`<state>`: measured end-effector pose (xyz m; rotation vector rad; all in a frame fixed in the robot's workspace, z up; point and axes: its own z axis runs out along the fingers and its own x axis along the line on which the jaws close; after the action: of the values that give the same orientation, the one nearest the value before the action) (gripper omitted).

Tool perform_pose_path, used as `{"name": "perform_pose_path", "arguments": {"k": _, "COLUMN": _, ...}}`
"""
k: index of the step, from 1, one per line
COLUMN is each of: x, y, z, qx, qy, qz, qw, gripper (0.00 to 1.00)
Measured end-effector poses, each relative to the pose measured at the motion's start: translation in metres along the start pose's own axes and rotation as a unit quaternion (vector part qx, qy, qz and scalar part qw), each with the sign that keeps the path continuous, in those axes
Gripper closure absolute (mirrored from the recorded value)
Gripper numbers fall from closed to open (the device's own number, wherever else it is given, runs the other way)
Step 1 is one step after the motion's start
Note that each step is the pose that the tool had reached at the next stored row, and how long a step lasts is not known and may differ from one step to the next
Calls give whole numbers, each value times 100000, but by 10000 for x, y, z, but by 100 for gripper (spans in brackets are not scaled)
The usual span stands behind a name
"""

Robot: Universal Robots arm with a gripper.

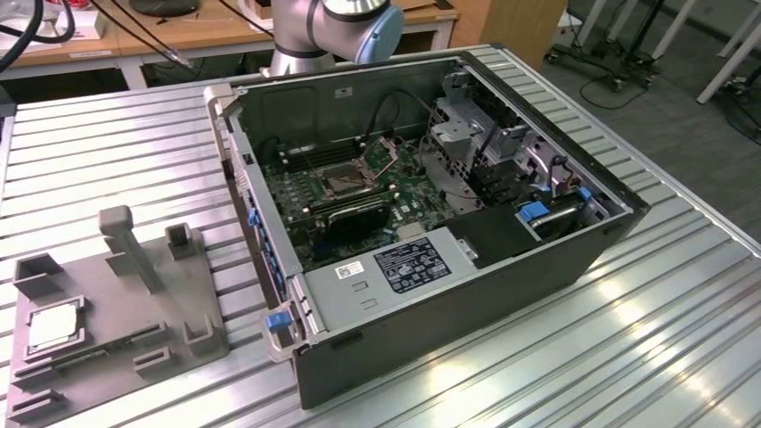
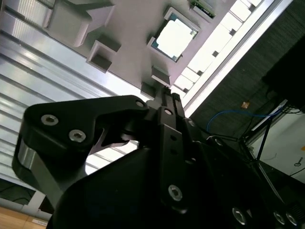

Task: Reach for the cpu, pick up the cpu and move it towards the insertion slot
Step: 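Reach for the cpu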

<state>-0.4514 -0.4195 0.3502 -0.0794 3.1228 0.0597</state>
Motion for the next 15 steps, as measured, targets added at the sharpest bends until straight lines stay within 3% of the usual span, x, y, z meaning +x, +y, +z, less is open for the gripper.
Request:
{"name": "perform_pose_path", "arguments": {"k": 2, "x": 0, "y": 0, "z": 0, "qx": 7, "qy": 2, "qz": -2, "qw": 100000, "gripper": 83}}
{"name": "perform_pose_path", "arguments": {"k": 4, "x": 0, "y": 0, "z": 0, "qx": 16, "qy": 6, "qz": -2, "qw": 100000, "gripper": 71}}
{"name": "perform_pose_path", "arguments": {"k": 5, "x": 0, "y": 0, "z": 0, "qx": 17, "qy": 4, "qz": -6, "qw": 100000, "gripper": 71}}
{"name": "perform_pose_path", "arguments": {"k": 7, "x": 0, "y": 0, "z": 5, "qx": 23, "qy": 21, "qz": -2, "qw": 100000, "gripper": 59}}
{"name": "perform_pose_path", "arguments": {"k": 9, "x": 1, "y": -2, "z": 38, "qx": 38, "qy": 52, "qz": -4, "qw": 100000, "gripper": 59}}
{"name": "perform_pose_path", "arguments": {"k": 10, "x": 1, "y": -2, "z": 56, "qx": 34, "qy": 49, "qz": -5, "qw": 100000, "gripper": 53}}
{"name": "perform_pose_path", "arguments": {"k": 15, "x": 8, "y": -7, "z": 147, "qx": 33, "qy": 51, "qz": -5, "qw": 100000, "gripper": 53}}
